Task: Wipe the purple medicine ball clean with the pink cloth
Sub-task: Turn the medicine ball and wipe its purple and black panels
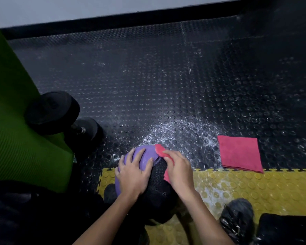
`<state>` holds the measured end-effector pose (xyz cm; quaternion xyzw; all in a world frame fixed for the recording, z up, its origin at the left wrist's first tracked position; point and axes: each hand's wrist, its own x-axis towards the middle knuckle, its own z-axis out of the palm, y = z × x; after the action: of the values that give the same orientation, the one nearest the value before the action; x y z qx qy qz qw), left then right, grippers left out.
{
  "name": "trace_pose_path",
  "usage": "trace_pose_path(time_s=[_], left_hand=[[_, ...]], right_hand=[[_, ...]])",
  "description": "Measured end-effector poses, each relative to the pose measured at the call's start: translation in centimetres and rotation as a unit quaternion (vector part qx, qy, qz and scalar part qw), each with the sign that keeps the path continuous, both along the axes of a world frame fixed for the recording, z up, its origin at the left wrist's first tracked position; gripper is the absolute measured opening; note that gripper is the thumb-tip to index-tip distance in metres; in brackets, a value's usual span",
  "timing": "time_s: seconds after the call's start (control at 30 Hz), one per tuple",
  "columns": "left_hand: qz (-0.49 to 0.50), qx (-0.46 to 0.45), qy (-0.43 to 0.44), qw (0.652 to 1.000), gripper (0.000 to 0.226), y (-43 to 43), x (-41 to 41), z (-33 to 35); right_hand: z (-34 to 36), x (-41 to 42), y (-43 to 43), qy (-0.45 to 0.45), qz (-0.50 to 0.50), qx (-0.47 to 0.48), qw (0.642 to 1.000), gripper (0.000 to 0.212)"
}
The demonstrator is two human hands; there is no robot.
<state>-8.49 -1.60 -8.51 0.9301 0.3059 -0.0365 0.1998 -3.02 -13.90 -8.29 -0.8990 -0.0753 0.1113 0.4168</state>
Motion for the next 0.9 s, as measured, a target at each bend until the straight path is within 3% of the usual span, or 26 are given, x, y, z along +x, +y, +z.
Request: trace_pose_path(time_s=[0.17, 0.4, 0.53, 0.63, 0.77, 0.9], left_hand=[[-0.015, -0.018, 0.012, 1.0, 0.071, -0.2, 0.4, 0.4], [-0.032, 0.032, 0.036, 0.998, 0.086, -1.6, 0.5, 0.2], [-0.046, 0.026, 0.039, 0.998, 0.075, -2.1, 0.7, 0.3], [-0.071, 0.026, 0.047, 0.996, 0.063, -2.0, 1.0, 0.4], [-0.074, 0.031, 0.031, 0.996, 0.084, -1.3, 1.0, 0.4], [-0.057, 0.017, 0.009, 0.998, 0.083, -0.7, 0.3, 0.3]], right_hand=[[-1.2, 1.0, -2.0, 0.133, -0.108, -0.017, 0.985, 0.022], [1.7, -0.3, 0.7, 0.004, 0.05, -0.057, 0.997, 0.029], [-0.2, 0.8, -1.6, 0.072, -0.073, 0.01, 0.995, 0.023], [-1.0, 1.2, -3.2, 0.151, -0.127, -0.014, 0.98, 0.023], [0.2, 0.0, -1.4, 0.064, -0.063, -0.064, 0.994, 0.026], [0.5, -0.6, -0.3, 0.005, -0.016, -0.051, 0.999, 0.026]])
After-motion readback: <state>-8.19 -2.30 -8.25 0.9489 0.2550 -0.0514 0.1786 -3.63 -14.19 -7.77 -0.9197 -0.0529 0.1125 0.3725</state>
